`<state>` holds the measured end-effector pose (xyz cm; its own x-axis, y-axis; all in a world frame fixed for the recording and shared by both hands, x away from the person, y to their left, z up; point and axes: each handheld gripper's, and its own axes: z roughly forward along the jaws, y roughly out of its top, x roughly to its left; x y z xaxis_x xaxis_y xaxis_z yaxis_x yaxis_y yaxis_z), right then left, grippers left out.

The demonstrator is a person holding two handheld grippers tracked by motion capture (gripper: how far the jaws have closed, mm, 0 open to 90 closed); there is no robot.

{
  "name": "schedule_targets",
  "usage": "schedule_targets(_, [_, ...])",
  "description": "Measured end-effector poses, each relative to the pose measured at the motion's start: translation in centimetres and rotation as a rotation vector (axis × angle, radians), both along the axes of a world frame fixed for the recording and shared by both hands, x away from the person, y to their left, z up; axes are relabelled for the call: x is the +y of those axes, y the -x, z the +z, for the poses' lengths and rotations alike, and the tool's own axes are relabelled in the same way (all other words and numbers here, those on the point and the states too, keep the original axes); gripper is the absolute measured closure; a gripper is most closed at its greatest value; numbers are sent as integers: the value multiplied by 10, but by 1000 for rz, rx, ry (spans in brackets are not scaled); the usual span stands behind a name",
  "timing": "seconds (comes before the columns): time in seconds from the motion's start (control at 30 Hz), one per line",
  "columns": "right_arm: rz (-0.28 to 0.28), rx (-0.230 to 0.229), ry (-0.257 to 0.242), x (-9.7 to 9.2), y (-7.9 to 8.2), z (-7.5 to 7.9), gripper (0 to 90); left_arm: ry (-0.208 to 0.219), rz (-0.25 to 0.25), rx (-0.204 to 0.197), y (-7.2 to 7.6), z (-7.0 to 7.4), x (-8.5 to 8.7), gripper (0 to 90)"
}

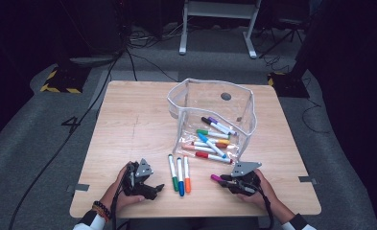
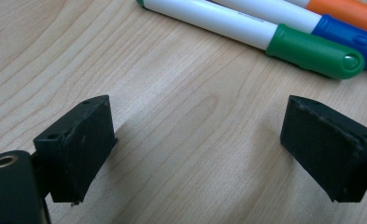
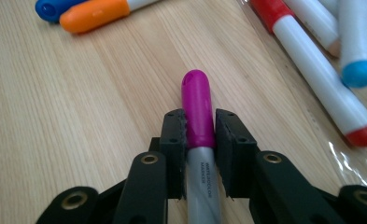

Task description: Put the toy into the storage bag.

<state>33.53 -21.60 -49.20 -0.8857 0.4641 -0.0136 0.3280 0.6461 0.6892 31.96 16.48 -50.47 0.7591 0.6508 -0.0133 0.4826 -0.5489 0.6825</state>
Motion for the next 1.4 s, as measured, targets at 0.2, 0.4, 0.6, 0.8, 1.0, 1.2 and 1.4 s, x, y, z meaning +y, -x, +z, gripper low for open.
schedule_targets(0.2, [21,-4,8,-1,-1,0,717,0,0,1,0,0,0,102])
schedule_targets(0.4, [23,-11,2,-4,0,0,742,0,-1,0,0,0,0,102])
schedule_targets(0.6, [31,2,-2,-13,2,3,744,0,0,0,0,0,0,102])
schedule_targets(0.8, [-7,-9,-35,-37,5,12,744,0,0,0,0,0,0,102])
schedule_targets(1.0, [-71,-24,-87,-65,5,22,745,0,0,0,0,0,0,102])
schedule_targets(1.2, [-135,-59,-131,-90,4,33,745,0,0,0,0,0,0,102])
schedule_targets(1.4, [-212,-110,-177,-117,0,53,745,0,3,0,0,0,0,102])
